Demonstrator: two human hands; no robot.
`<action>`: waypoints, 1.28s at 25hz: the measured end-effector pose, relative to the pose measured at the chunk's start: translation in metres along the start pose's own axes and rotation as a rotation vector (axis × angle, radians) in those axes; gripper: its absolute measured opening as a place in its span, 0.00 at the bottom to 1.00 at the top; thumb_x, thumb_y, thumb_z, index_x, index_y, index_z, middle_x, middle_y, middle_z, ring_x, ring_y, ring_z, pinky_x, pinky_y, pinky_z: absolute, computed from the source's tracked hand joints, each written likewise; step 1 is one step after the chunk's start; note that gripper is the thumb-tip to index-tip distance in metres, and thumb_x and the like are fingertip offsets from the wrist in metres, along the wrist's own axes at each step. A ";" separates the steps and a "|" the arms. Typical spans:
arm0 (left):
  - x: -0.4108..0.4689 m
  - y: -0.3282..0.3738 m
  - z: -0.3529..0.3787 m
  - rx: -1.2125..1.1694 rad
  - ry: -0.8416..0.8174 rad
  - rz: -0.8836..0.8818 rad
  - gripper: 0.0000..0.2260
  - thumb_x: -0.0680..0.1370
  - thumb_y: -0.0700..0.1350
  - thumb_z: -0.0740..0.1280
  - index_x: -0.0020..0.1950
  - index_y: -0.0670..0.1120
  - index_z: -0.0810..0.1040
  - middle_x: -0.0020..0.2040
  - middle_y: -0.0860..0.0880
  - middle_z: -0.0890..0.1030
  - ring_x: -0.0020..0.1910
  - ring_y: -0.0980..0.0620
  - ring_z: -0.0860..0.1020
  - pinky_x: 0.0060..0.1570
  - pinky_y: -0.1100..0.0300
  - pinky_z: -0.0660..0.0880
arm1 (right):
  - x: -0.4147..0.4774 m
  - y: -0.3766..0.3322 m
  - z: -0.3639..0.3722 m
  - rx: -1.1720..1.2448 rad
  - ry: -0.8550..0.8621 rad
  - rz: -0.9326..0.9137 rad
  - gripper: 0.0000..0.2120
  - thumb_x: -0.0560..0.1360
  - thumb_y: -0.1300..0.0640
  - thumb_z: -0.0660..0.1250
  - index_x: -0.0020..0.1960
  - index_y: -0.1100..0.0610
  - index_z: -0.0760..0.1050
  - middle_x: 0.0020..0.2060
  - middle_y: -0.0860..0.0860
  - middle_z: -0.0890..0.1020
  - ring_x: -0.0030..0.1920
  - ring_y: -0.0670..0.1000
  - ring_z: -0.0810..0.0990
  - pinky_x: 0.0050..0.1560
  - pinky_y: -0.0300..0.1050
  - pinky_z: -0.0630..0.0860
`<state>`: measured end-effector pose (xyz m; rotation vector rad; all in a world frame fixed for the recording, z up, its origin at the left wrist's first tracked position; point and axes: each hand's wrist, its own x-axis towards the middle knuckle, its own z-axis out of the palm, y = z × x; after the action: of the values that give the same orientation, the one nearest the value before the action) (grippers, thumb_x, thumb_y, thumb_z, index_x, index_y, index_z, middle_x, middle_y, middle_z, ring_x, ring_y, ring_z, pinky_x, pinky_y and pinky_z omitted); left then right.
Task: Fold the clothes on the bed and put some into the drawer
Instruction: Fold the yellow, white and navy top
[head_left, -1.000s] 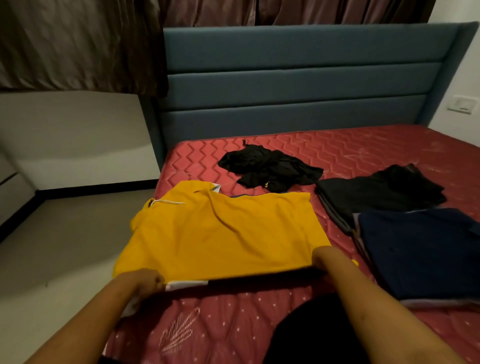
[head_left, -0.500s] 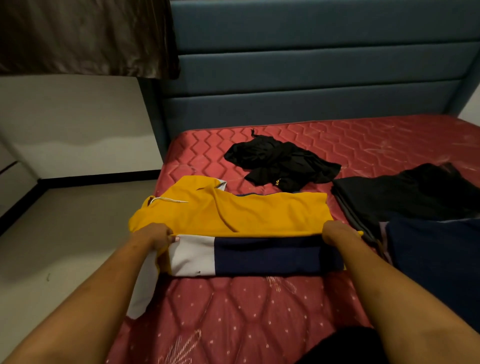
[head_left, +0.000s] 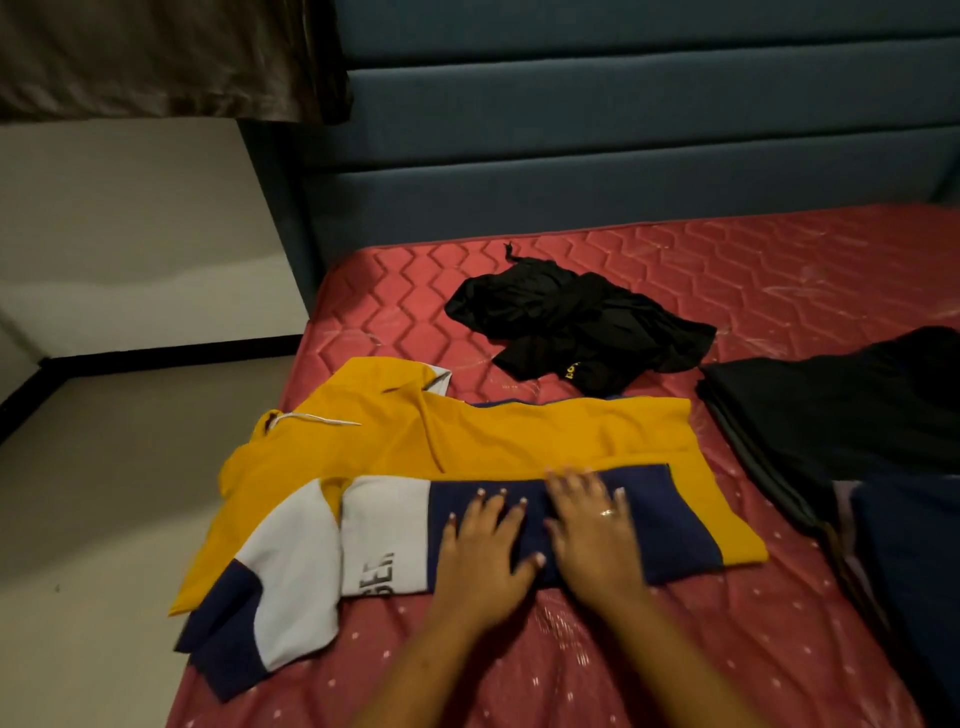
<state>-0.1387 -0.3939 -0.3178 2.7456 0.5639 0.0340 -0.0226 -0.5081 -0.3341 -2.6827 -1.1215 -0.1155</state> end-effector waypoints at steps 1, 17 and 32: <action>-0.006 0.009 0.013 0.022 -0.100 -0.023 0.39 0.68 0.69 0.42 0.79 0.57 0.51 0.80 0.51 0.49 0.78 0.47 0.45 0.73 0.41 0.44 | -0.010 -0.004 0.010 0.002 -0.083 -0.009 0.26 0.74 0.45 0.56 0.70 0.48 0.69 0.67 0.49 0.75 0.66 0.55 0.75 0.60 0.64 0.72; -0.008 0.055 0.038 0.127 -0.125 -0.103 0.25 0.83 0.52 0.50 0.75 0.67 0.40 0.79 0.55 0.40 0.77 0.46 0.37 0.69 0.31 0.38 | -0.027 0.108 -0.042 0.557 0.139 0.793 0.34 0.72 0.67 0.63 0.74 0.48 0.62 0.60 0.62 0.76 0.57 0.64 0.77 0.56 0.53 0.73; -0.128 0.015 0.025 -0.166 0.417 -0.258 0.37 0.61 0.41 0.74 0.70 0.52 0.67 0.62 0.46 0.75 0.56 0.43 0.76 0.49 0.51 0.78 | -0.068 -0.035 -0.058 0.084 -0.043 -0.013 0.19 0.68 0.64 0.66 0.56 0.50 0.79 0.57 0.53 0.80 0.58 0.59 0.77 0.50 0.52 0.75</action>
<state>-0.2487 -0.4647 -0.3306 2.4889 0.9730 0.5734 -0.0939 -0.5453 -0.2827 -2.6162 -1.1309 -0.0128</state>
